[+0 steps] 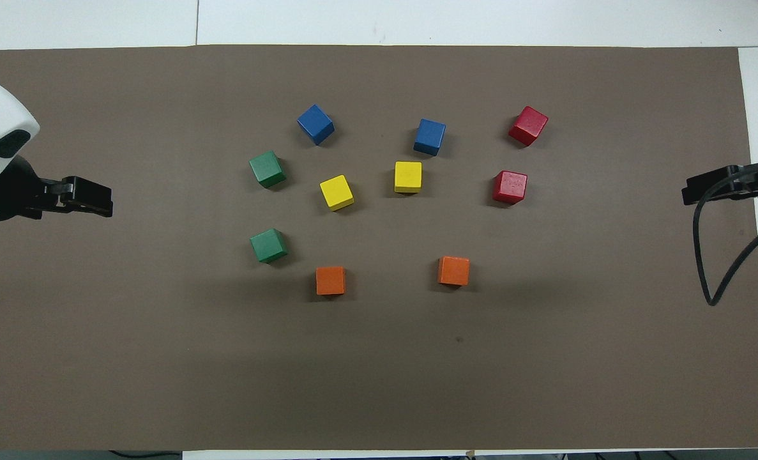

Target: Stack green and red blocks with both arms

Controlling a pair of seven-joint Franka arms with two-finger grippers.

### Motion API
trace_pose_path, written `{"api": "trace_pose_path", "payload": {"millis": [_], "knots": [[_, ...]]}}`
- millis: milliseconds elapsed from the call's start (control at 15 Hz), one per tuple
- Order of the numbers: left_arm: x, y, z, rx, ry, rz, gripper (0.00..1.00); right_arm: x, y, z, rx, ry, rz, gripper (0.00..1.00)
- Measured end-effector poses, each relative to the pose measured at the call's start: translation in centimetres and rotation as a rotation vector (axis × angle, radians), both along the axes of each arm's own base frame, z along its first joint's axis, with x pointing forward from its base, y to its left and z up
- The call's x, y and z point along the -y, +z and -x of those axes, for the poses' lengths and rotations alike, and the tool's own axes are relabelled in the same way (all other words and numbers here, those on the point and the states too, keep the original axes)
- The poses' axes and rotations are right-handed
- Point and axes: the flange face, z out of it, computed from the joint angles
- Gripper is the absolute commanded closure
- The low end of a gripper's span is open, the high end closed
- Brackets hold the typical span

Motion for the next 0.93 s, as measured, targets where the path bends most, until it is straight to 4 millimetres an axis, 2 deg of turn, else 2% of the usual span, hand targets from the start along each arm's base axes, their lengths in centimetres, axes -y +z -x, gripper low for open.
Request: {"api": "trace_pose_path", "payload": {"millis": [600, 800, 933], "knots": [[-0.2, 0.0, 0.0, 0.0, 0.006, 0.0, 0.0, -0.3, 0.0, 0.0, 0.0, 0.005, 0.0, 0.0], [-0.5, -0.1, -0.2, 0.016, 0.106, 0.003, 0.0, -0.4, -0.1, 0.0, 0.0, -0.001, 0.0, 0.0], [0.2, -1.0, -0.8, 0.046, 0.143, 0.012, 0.0, -1.2, -0.7, -0.3, 0.015, -0.04, 0.0, 0.0]]}}
